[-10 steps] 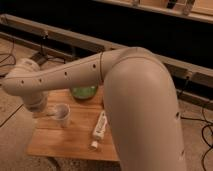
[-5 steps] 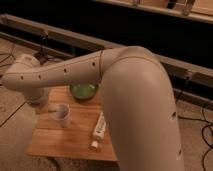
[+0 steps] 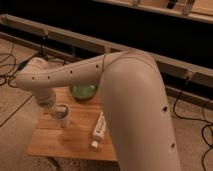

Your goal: Place the white sponge in the ceramic cup

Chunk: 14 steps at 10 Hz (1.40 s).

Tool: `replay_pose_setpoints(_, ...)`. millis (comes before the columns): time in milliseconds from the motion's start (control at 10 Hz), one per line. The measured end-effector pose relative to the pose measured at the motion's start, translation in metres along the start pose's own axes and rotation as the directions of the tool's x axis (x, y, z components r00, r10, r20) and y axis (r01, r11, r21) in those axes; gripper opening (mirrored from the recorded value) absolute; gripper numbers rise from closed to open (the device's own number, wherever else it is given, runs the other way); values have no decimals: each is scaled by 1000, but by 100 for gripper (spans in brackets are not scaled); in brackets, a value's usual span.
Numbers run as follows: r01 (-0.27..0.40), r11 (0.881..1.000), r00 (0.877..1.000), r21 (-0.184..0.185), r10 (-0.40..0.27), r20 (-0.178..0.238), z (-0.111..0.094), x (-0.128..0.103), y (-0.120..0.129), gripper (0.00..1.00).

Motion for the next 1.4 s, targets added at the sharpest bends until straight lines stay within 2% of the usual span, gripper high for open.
replay_pose_setpoints(200,-5,1000,1000,-12,5,3,5,5,0,76)
replay_pose_setpoints(300,-6,1000,1000,-13,6,4,6,8,0,80)
replay_pose_setpoints(1000,-10,1000,1000,3,10,3,-9,15,5,80)
replay_pose_setpoints(1400,-13,999,1000,45,14,-11,-36,15,13,80)
